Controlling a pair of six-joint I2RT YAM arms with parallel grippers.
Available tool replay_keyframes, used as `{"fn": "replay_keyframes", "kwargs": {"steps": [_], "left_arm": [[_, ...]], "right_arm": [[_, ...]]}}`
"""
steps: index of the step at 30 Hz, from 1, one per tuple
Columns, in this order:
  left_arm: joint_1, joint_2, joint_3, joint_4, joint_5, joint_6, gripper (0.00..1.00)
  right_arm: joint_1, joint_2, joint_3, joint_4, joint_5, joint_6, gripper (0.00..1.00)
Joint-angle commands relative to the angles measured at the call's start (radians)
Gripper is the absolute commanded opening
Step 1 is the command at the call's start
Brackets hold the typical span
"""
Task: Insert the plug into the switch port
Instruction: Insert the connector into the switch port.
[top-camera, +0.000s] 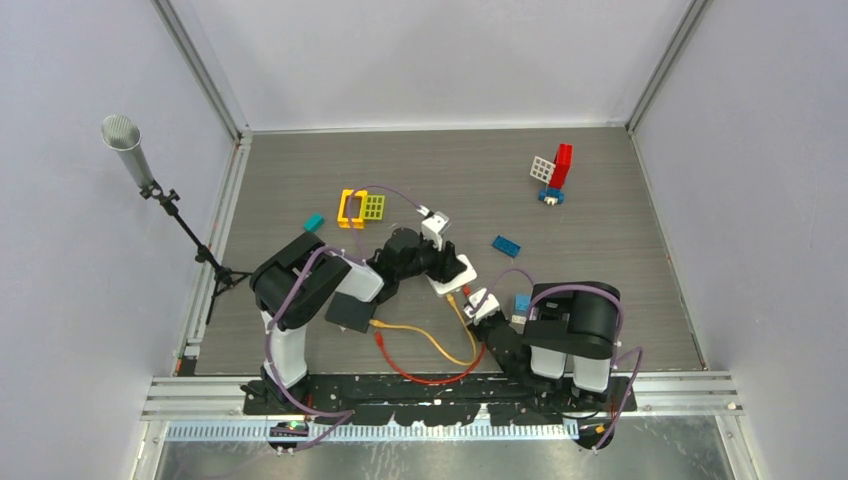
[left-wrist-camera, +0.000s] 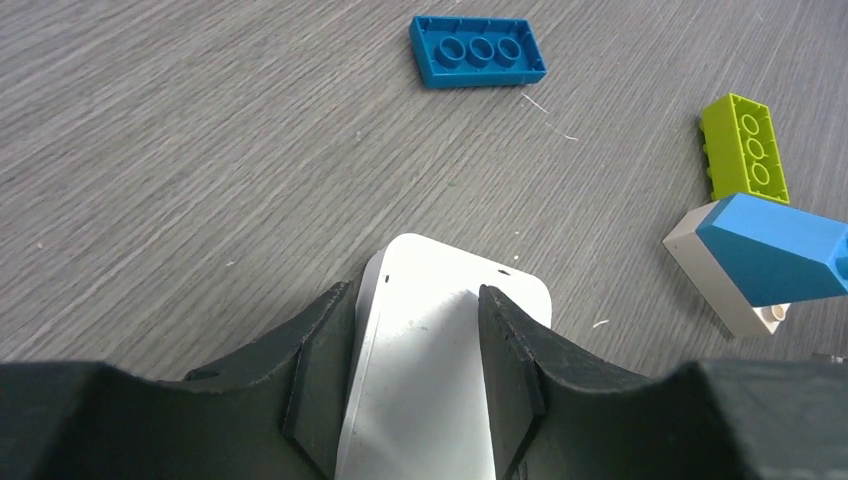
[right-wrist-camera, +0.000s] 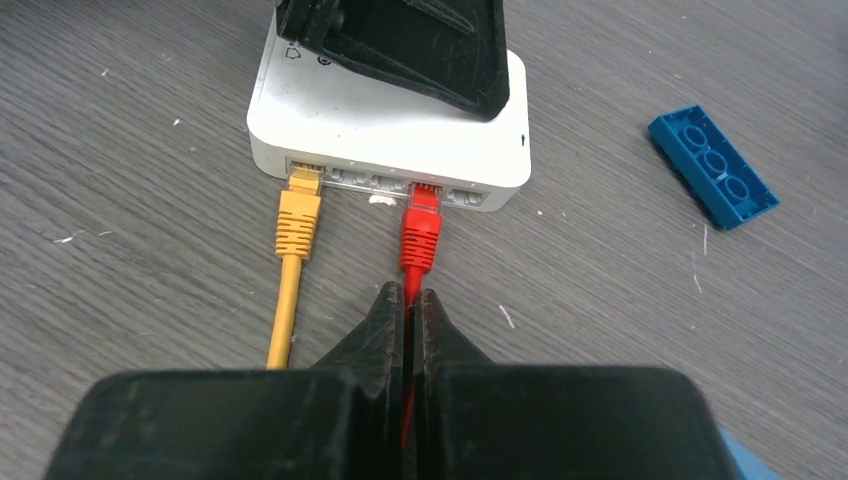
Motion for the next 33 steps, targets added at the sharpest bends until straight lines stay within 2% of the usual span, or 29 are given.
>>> {"fn": "replay_keyframes", "kwargs": {"steps": [1, 7, 10, 18, 22, 25, 33], "left_arm": [[-0.181, 0.078, -0.078, -0.333, 0.388, -0.064, 0.43], [-0.185, 0.085, -0.077, -0.328, 0.386, -0.069, 0.43], [-0.185, 0.089, -0.075, -0.328, 0.382, -0.071, 0.43], [-0.185, 0.103, -0.064, -0.334, 0.391, -0.07, 0.43], [-0.185, 0.107, -0.063, -0.333, 0.398, -0.069, 0.43], [-0.185, 0.114, -0.057, -0.336, 0.399, -0.069, 0.42], [-0.185, 0.122, -0.051, -0.339, 0.4, -0.069, 0.42]], "right_arm": [[-0.085, 0.037, 0.099, -0.065, -0.173, -0.051, 0.0], [-0.115, 0.073, 0.145, -0.067, -0.083, 0.047, 0.01], [-0.095, 0.056, 0.167, -0.067, -0.123, 0.088, 0.0], [0.002, 0.026, 0.218, -0.068, -0.176, 0.061, 0.01], [-0.004, -0.055, 0.173, -0.067, -0.147, -0.004, 0.0], [-0.043, -0.145, 0.128, -0.08, -0.206, -0.037, 0.0], [-0.099, -0.402, 0.133, -0.315, -0.308, -0.058, 0.01]]}}
